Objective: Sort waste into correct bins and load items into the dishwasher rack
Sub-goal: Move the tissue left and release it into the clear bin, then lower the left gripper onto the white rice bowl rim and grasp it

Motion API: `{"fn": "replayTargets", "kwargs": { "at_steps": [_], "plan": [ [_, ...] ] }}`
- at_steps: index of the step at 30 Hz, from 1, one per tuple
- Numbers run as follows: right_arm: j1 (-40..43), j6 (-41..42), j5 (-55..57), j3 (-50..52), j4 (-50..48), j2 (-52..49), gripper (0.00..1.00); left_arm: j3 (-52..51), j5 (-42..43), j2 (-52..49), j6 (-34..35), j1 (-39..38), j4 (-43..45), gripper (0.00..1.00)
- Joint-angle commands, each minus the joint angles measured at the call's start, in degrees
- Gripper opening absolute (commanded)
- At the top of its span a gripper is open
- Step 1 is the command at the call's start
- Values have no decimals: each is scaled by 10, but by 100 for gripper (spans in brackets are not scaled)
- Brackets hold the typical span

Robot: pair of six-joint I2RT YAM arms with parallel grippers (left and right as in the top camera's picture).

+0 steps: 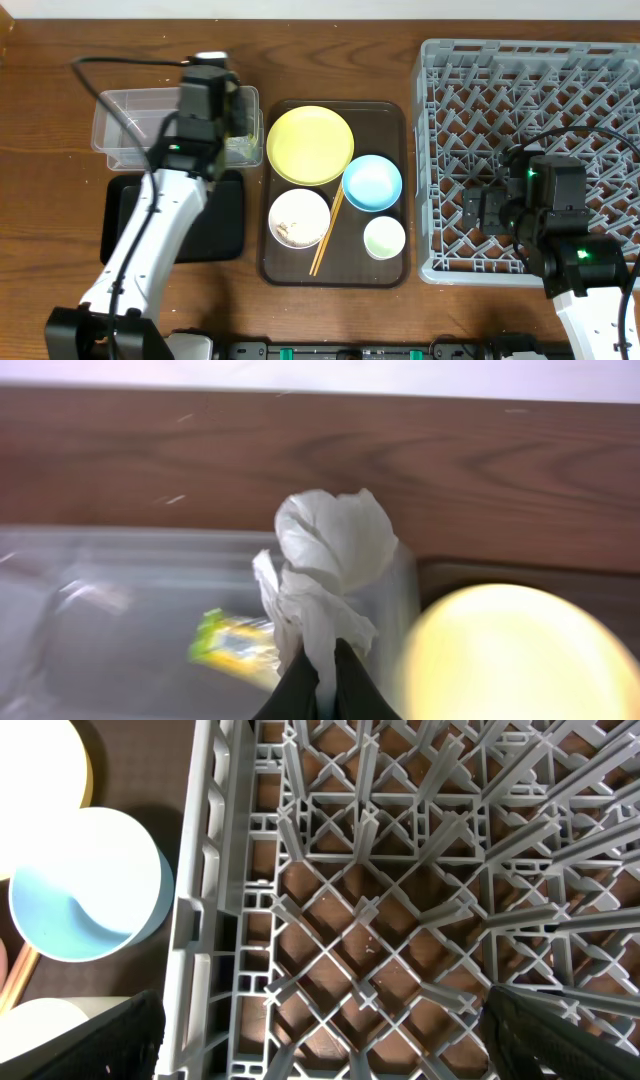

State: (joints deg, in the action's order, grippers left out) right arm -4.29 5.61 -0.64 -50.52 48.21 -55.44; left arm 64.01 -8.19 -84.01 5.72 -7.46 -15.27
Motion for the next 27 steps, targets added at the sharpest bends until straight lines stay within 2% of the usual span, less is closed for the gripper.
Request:
{"fn": "replayTargets", "kwargs": {
  "at_steps": [1, 4, 6, 9, 10, 12, 15, 19, 23, 27],
  "plan": [
    [7, -5, -2, -12, 0, 0, 99, 7, -15, -5, 21, 41, -14, 8],
    [7, -5, -2, -12, 0, 0, 99, 7, -15, -13, 21, 62, -31, 11],
    [7, -5, -3, -12, 0, 0, 99, 7, -15, -17, 21, 69, -40, 16],
    [7, -5, -2, -12, 0, 0, 99, 6, -15, -17, 21, 74, -46, 45],
    [7, -5, -2, -12, 0, 0, 99, 6, -15, -17, 21, 74, -46, 52],
    [7, -5, -2, -12, 0, 0, 99, 6, -15, -11, 21, 73, -44, 56],
    [7, -5, -2, -12, 0, 0, 99, 6, -5, 10, 21, 73, -49, 56],
    [7, -5, -2, -12, 0, 0, 99, 7, 77, 52, 21, 63, -77, 56],
    [7, -5, -2, -12, 0, 0, 99, 6, 155, 75, 34, 23, -149, 56],
    [7, -5, -2, -12, 0, 0, 99, 6, 166, 61, 82, -41, -226, 56]
  ]
}}
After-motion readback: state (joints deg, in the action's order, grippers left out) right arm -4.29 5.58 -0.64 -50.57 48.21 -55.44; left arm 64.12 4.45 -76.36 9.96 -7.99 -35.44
